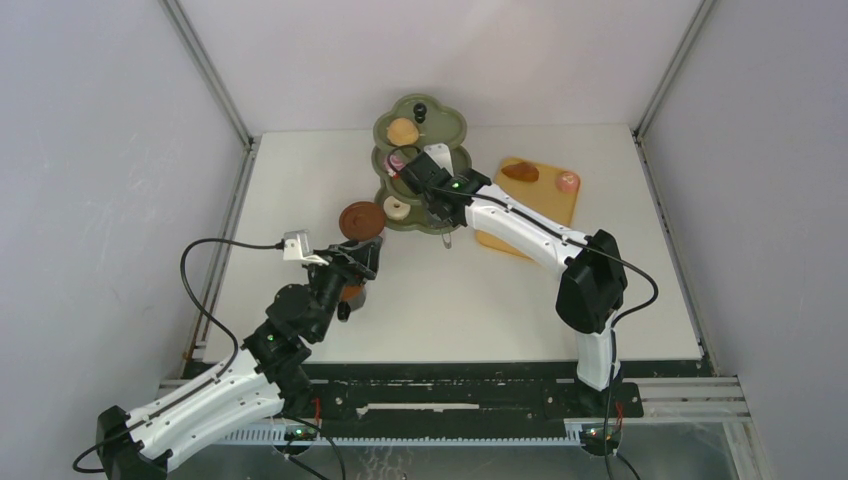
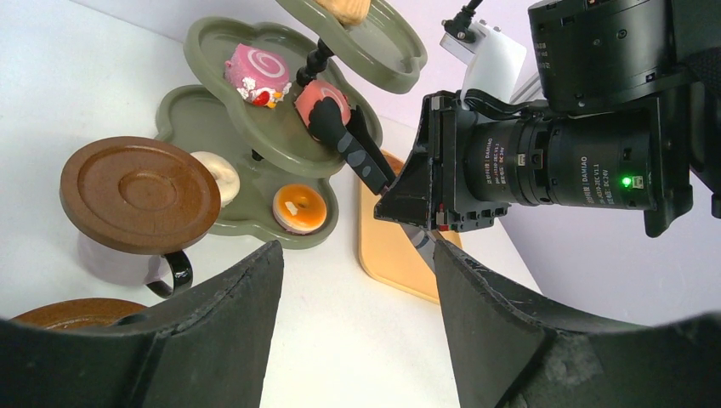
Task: Serve the afternoon tea
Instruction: Place the desert on the desert table.
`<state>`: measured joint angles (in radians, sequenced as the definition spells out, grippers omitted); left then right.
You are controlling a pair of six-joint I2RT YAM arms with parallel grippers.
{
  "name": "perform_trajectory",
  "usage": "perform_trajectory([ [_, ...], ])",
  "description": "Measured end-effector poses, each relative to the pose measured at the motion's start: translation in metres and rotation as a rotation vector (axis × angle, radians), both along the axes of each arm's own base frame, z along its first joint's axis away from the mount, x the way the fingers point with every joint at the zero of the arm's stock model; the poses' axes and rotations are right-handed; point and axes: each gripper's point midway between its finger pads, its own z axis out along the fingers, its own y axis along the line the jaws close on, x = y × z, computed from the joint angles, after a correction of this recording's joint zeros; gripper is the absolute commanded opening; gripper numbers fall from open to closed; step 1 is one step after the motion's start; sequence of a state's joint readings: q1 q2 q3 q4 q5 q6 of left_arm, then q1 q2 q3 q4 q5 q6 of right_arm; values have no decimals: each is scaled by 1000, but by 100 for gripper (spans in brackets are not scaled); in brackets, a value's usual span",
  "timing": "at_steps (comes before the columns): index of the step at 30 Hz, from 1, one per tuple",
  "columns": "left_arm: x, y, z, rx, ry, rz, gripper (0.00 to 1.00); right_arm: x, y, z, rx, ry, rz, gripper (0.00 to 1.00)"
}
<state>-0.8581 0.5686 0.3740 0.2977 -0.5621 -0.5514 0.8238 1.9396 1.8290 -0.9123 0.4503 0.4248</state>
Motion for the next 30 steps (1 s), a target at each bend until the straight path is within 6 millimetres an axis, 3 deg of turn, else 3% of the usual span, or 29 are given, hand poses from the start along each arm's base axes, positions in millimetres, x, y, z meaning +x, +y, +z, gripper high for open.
perform_trajectory([
  [19, 0, 0, 1, -2, -2, 0, 70, -12, 12, 6, 8, 10, 40, 23],
  [30, 0, 1, 3, -10, -9, 1, 71, -2, 28, 18, 33, -14, 49, 22],
])
